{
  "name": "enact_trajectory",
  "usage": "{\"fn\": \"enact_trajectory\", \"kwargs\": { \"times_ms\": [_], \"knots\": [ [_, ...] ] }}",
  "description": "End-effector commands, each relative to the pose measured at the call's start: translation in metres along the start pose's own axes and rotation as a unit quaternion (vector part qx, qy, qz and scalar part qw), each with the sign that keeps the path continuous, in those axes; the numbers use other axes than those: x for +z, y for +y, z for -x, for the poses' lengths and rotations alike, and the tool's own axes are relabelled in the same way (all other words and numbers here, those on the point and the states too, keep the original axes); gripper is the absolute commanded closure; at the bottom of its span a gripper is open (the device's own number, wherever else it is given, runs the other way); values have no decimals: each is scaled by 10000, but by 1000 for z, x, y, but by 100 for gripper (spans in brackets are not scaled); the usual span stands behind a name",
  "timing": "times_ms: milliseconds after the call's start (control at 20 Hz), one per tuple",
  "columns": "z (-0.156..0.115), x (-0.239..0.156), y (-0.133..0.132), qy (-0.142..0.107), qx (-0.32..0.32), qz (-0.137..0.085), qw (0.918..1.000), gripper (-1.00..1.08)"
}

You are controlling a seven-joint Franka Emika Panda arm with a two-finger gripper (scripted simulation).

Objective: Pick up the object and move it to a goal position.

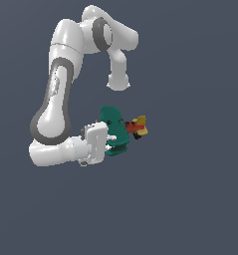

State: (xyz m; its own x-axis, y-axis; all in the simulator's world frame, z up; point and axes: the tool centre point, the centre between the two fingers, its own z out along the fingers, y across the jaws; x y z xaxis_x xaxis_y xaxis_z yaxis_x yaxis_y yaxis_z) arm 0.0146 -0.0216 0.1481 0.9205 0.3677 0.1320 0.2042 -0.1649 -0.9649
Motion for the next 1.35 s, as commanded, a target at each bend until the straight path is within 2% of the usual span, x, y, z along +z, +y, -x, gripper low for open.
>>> {"fn": "enact_trajectory", "kwargs": {
  "times_ms": [0, 350, 750, 1300],
  "knots": [
    [6, -13, -3, 14, 9, 14, 10000, 108],
    [20, -44, -12, 14, 7, 12, 10000, 108],
    [23, -50, -12, 17, 19, 8, 10000, 108],
    [38, -76, -26, 16, 21, 9, 10000, 108]
  ]
}}
